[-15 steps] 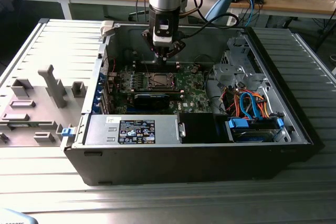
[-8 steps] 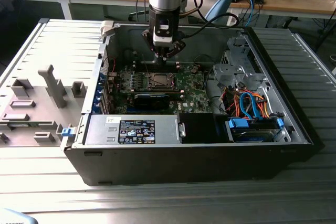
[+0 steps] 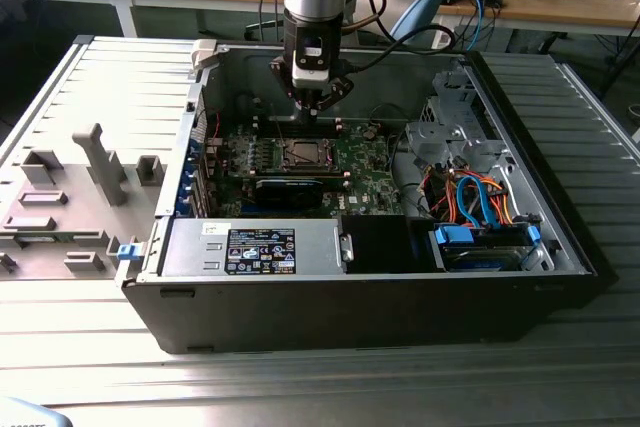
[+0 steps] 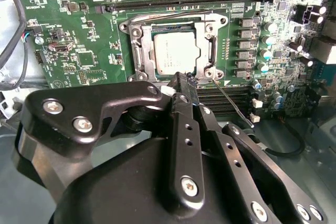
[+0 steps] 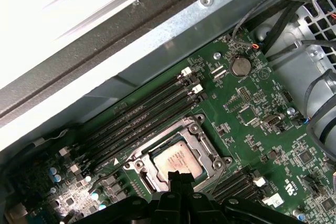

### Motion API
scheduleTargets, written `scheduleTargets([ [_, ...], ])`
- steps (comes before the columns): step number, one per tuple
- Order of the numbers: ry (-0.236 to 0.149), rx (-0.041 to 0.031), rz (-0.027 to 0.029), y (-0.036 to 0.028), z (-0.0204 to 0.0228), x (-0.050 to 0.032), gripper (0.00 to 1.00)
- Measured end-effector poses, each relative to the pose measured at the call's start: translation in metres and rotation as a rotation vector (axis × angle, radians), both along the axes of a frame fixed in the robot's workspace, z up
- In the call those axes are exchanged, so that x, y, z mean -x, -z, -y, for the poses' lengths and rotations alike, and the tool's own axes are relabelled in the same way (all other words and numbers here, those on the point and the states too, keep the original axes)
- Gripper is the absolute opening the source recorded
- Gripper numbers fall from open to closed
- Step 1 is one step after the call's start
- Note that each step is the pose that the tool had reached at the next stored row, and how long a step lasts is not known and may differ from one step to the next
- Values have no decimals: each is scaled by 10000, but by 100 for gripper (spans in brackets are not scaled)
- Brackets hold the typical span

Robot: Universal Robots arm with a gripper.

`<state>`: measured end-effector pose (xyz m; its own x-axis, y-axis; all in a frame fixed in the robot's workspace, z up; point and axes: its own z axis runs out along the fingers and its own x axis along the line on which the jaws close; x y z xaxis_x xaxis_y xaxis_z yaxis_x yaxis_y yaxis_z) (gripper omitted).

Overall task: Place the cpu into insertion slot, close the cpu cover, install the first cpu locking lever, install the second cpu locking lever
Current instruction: 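Install the first cpu locking lever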

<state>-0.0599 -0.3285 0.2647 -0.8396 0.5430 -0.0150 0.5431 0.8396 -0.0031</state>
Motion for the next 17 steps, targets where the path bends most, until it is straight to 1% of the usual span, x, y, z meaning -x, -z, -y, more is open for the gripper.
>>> scheduleTargets([
  [17,-142,1,0,0,0,0,11],
])
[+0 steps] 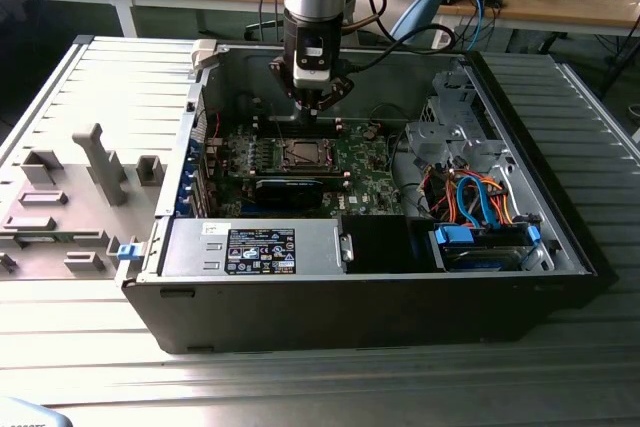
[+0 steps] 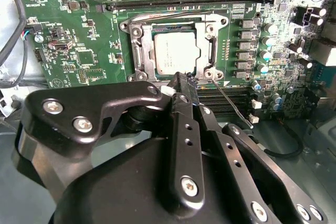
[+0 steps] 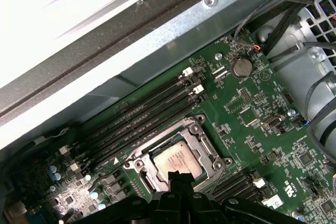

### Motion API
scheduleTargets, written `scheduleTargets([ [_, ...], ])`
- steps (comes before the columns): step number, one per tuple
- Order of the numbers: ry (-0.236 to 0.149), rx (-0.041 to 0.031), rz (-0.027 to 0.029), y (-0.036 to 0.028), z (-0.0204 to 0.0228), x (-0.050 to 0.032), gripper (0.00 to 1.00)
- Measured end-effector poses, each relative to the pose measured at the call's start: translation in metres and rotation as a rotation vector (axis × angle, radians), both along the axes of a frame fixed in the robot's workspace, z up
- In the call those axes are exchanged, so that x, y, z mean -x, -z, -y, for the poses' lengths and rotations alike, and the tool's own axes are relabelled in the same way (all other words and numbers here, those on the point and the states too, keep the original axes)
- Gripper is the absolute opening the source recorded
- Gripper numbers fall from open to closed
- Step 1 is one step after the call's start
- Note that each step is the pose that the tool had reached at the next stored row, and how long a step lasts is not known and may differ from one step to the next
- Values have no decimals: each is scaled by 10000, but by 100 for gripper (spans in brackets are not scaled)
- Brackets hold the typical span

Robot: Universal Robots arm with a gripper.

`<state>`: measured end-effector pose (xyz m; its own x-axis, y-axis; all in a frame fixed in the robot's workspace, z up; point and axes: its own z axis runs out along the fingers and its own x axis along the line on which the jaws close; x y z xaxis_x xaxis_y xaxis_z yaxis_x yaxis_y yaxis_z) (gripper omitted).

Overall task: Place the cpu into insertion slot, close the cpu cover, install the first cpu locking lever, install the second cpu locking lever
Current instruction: 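Install the first cpu locking lever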

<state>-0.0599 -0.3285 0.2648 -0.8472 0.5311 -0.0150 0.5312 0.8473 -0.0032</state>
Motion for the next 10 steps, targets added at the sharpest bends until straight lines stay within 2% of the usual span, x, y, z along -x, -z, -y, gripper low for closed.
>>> scheduleTargets([
  [10,-82,0,0,0,0,0,11],
])
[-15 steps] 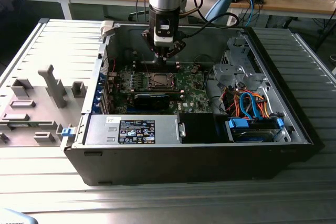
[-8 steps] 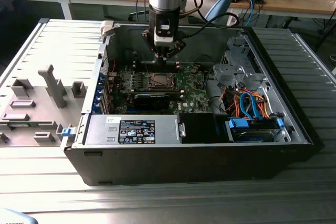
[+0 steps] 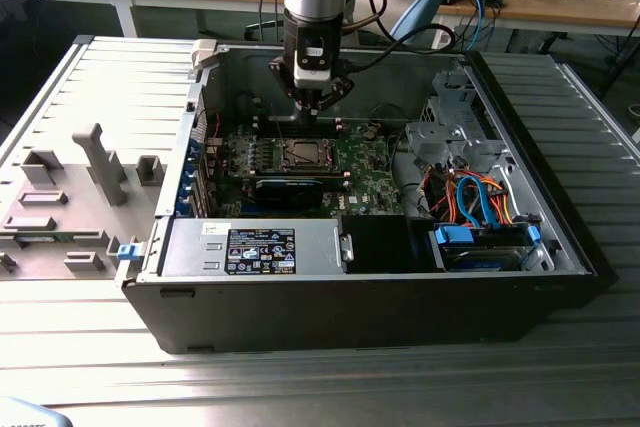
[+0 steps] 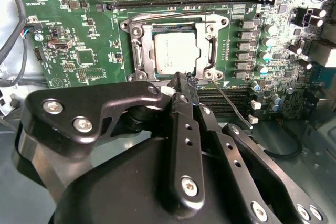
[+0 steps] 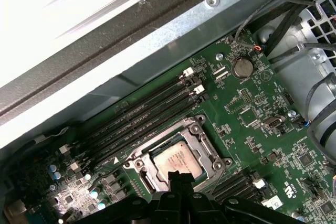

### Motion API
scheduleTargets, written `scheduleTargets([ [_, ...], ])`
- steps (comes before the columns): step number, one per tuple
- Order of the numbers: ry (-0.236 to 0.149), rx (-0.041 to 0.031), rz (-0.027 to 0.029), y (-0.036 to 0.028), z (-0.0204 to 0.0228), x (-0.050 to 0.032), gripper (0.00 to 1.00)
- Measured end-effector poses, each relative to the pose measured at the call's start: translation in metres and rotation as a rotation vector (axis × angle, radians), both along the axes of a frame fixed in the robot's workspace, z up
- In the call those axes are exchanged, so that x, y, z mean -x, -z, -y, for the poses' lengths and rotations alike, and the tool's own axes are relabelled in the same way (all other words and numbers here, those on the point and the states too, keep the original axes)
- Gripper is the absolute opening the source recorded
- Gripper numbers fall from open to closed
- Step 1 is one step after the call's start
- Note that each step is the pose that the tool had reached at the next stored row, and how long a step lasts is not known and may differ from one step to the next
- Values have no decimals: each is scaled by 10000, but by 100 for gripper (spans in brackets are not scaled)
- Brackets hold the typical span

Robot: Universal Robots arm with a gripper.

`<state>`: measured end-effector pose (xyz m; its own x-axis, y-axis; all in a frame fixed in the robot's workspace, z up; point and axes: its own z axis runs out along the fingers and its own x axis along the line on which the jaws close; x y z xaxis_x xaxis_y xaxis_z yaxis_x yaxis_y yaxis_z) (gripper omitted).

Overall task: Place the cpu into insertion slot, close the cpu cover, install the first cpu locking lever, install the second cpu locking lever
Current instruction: 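Install the first cpu locking lever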

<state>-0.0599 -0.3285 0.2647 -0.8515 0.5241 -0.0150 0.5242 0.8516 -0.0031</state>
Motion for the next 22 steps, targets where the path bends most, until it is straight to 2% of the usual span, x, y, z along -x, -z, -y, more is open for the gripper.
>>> scheduleTargets([
  [22,-205,0,0,0,0,0,11],
])
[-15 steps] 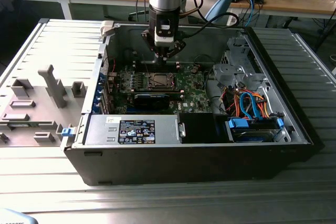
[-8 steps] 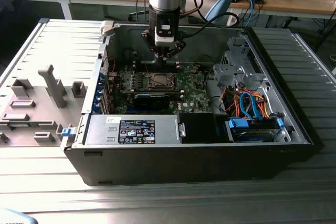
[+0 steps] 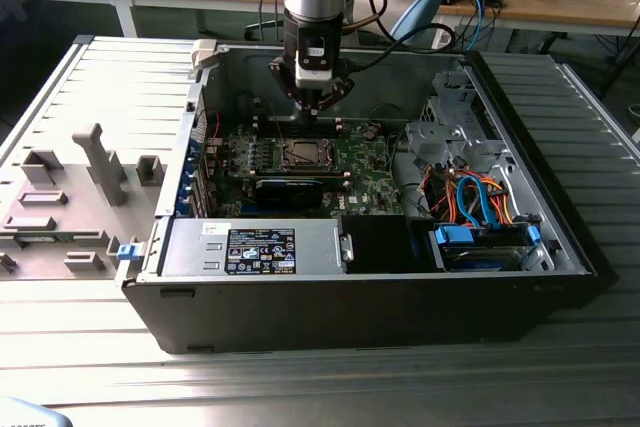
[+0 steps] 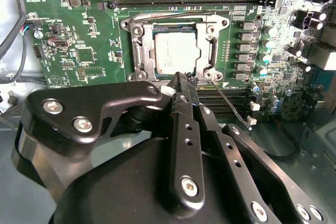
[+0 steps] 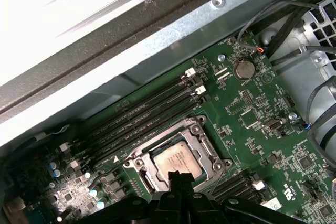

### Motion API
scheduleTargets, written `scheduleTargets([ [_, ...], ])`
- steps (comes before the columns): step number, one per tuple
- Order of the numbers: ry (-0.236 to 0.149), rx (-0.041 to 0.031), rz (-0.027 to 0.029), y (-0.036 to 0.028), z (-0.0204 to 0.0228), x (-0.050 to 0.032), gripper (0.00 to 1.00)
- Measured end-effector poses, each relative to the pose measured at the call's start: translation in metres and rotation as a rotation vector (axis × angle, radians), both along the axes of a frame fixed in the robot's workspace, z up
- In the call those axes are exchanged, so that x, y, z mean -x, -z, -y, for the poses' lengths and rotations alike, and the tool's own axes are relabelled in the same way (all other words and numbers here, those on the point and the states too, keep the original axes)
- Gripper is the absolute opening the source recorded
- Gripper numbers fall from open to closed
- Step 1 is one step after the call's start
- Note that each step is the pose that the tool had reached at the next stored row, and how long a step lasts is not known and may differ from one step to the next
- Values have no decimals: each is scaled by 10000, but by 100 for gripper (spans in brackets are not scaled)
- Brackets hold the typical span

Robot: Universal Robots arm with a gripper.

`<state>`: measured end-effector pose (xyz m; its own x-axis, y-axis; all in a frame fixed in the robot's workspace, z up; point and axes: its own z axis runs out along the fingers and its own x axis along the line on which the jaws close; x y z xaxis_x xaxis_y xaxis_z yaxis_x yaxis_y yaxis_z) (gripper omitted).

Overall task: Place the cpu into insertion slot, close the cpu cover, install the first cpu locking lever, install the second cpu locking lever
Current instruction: 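Install the first cpu locking lever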

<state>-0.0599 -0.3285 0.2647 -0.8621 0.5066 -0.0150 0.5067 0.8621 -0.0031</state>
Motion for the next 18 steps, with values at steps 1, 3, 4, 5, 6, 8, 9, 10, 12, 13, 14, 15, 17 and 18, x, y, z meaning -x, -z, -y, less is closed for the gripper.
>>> scheduleTargets([
  [1,-12,0,0,0,0,0,11],
  [3,-26,0,0,0,0,0,11],
  [4,-33,0,0,0,0,0,11],
  [5,-41,0,0,0,0,0,11],
  [6,-53,0,0,0,0,0,11],
  [8,-76,0,0,0,0,0,11],
  [9,-85,0,0,0,0,0,11],
  [10,-91,0,-1,0,0,0,11],
  [12,-105,0,0,0,0,0,11],
  [13,-115,0,-1,0,0,0,11],
  [14,-129,0,0,0,0,0,11],
  [15,-137,0,0,0,0,0,11],
  [17,-198,0,0,0,0,0,11],
  [18,-244,0,0,0,0,0,11],
])
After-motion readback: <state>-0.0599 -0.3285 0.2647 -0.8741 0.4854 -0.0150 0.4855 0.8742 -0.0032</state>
